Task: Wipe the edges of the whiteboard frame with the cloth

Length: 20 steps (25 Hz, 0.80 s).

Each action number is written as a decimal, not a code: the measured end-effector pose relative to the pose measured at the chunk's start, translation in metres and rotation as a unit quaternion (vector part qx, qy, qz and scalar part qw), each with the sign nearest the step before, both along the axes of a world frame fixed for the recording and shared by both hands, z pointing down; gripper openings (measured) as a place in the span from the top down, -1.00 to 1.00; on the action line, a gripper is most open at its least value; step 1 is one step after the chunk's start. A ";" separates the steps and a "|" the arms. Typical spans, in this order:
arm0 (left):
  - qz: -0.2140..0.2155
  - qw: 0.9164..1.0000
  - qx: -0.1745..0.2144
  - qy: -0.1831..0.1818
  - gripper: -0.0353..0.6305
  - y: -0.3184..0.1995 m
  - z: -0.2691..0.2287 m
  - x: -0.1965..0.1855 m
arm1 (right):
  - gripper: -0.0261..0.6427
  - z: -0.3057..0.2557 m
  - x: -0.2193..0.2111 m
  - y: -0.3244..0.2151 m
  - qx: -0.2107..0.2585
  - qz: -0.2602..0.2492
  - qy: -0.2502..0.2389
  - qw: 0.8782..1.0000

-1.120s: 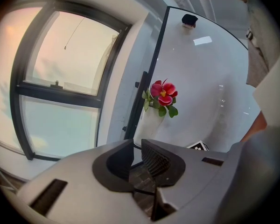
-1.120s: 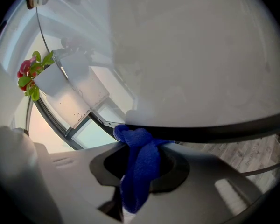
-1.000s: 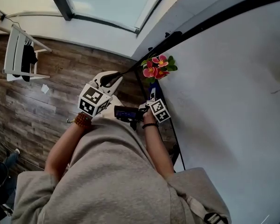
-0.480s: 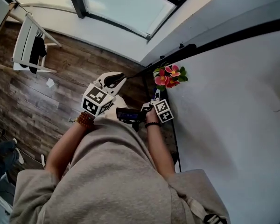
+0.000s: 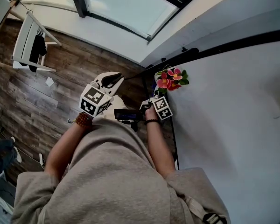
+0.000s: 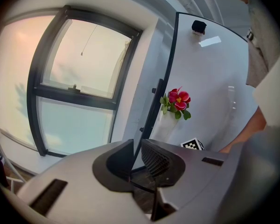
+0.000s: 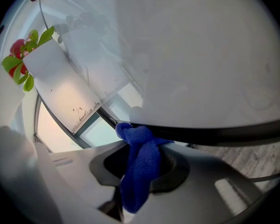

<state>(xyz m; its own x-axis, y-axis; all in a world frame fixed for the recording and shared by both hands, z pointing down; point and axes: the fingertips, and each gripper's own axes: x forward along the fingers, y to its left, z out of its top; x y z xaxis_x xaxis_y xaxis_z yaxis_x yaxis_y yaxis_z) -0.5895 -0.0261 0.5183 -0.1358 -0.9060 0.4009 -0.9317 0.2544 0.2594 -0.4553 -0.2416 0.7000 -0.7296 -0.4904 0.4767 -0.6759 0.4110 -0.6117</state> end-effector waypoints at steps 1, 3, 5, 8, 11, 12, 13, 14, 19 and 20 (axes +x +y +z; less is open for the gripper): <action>-0.001 1.000 0.001 0.001 0.72 -0.001 0.000 0.000 | 0.59 0.000 -0.002 -0.001 0.001 -0.003 0.000 1.000; 0.000 1.000 0.003 0.003 0.72 -0.002 0.000 0.000 | 0.59 0.000 -0.008 0.000 0.002 -0.011 0.000 1.000; 0.005 1.000 0.004 0.004 0.72 -0.004 -0.001 0.002 | 0.59 -0.002 -0.014 0.001 0.008 -0.025 0.000 1.000; 0.012 1.000 0.004 0.005 0.72 -0.007 -0.002 0.006 | 0.59 -0.009 -0.035 0.013 0.013 -0.092 -0.029 0.995; 0.015 1.000 0.004 0.003 0.72 -0.007 -0.002 0.007 | 0.59 -0.015 -0.067 0.059 -0.018 -0.245 -0.071 0.967; 0.016 1.000 0.004 0.003 0.72 -0.007 -0.002 0.009 | 0.59 -0.013 -0.072 0.079 -0.023 -0.299 -0.068 0.952; 0.017 1.000 0.004 0.004 0.72 -0.007 -0.002 0.011 | 0.59 -0.011 -0.073 0.095 -0.020 -0.343 -0.057 0.937; 0.018 1.000 0.005 0.004 0.72 -0.008 -0.003 0.013 | 0.58 -0.009 -0.071 0.108 -0.012 -0.373 -0.045 0.927; 0.029 1.000 0.007 0.008 0.72 -0.010 -0.002 0.030 | 0.58 -0.016 -0.053 0.121 0.013 -0.393 -0.034 0.919; 0.034 0.999 0.006 0.009 0.72 -0.011 -0.001 0.034 | 0.58 -0.020 -0.048 0.118 0.021 -0.389 -0.034 0.920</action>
<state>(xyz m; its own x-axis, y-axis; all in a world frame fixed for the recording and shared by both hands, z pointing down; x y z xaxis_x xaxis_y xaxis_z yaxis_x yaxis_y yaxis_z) -0.5550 -0.0368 0.5176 -0.0674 -0.9178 0.3912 -0.9419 0.1878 0.2783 -0.5037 -0.1237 0.6801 -0.8948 0.1765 0.4101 -0.1279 0.7787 -0.6142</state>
